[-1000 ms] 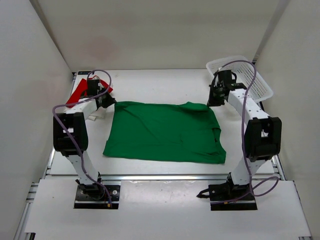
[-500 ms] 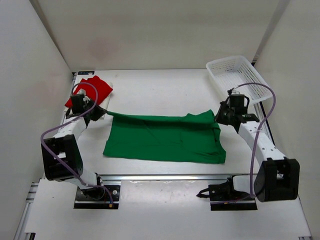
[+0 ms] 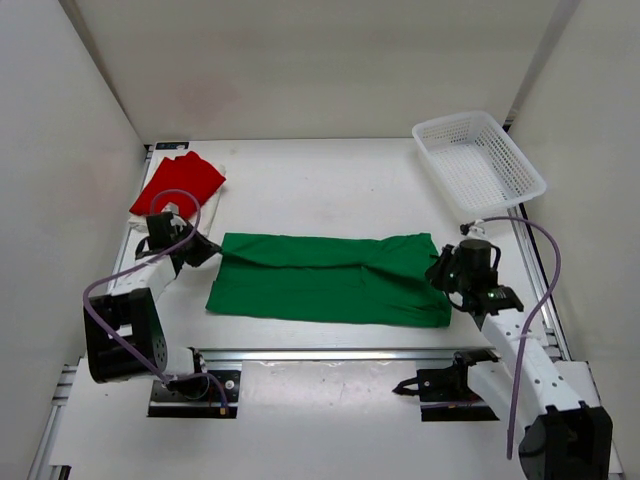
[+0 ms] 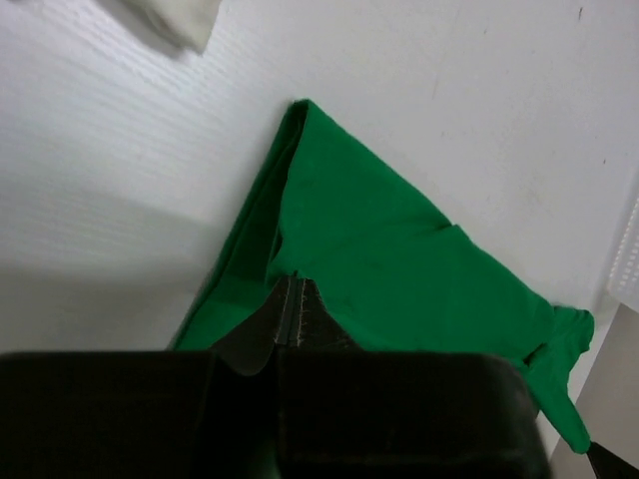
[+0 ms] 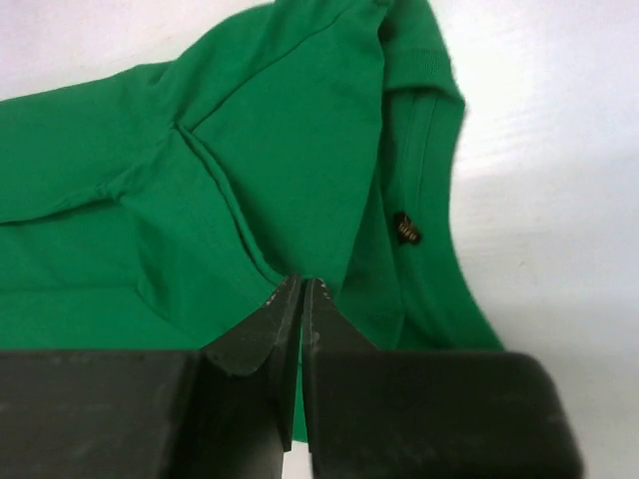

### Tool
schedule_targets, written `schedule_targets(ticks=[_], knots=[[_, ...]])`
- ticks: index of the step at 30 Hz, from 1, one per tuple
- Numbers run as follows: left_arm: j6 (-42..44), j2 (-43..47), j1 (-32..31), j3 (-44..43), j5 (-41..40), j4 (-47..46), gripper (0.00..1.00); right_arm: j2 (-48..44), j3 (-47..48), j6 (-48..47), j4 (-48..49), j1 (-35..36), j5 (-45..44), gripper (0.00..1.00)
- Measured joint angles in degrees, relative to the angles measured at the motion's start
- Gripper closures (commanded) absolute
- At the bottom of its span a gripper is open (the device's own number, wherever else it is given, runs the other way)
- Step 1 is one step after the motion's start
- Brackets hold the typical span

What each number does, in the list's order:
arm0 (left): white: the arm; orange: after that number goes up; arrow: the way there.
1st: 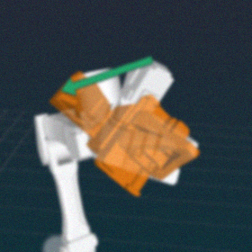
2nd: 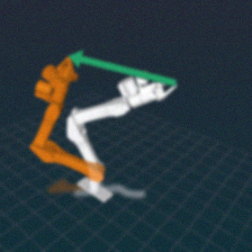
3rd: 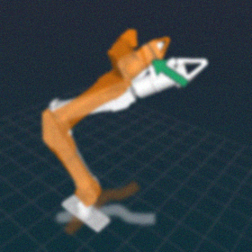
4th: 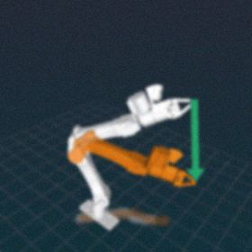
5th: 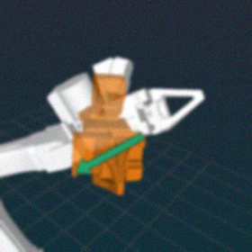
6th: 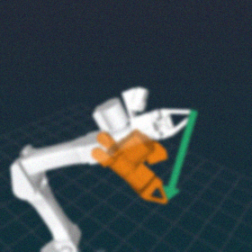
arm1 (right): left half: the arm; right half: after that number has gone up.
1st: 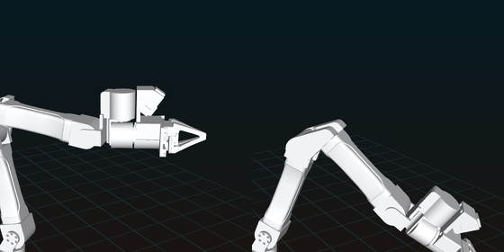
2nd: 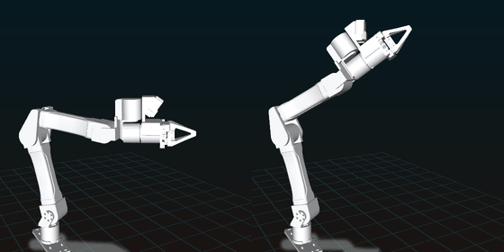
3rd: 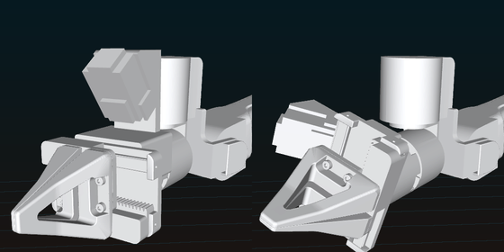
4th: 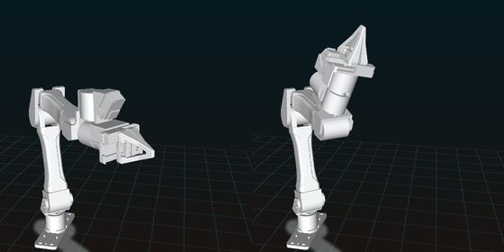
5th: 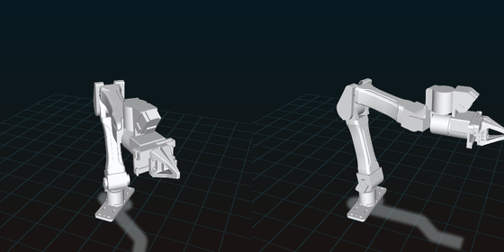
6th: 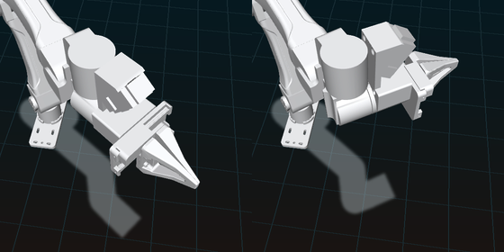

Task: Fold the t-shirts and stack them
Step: Fold the other side of the tshirt into a rectangle

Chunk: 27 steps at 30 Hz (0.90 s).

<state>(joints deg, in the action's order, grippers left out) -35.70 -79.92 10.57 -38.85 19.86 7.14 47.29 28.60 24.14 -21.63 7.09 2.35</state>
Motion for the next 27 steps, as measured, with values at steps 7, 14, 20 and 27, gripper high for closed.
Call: schedule_targets(ticks=[7, 14, 20, 27], knots=[[-3.1, 8.6, 0.8, 7.2, -0.6, -1.1, 0.41, -10.7, -12.1, 6.0, 1.0, -4.5, 3.4, 0.94], [-4.6, 16.4, -5.1, 6.0, -3.1, -3.6, 0.51, -14.9, -9.9, 7.0, -1.1, -2.4, 2.6, 0.7], [-4.0, 13.4, -17.6, 4.5, -4.2, -6.5, 0.55, -9.9, -6.8, 5.2, 4.4, 6.3, 0.3, 1.0], [-3.5, 6.1, -36.0, 4.7, -5.6, -9.2, 0.58, 15.4, -1.0, 1.8, 16.9, 9.9, 3.1, 0.81]])
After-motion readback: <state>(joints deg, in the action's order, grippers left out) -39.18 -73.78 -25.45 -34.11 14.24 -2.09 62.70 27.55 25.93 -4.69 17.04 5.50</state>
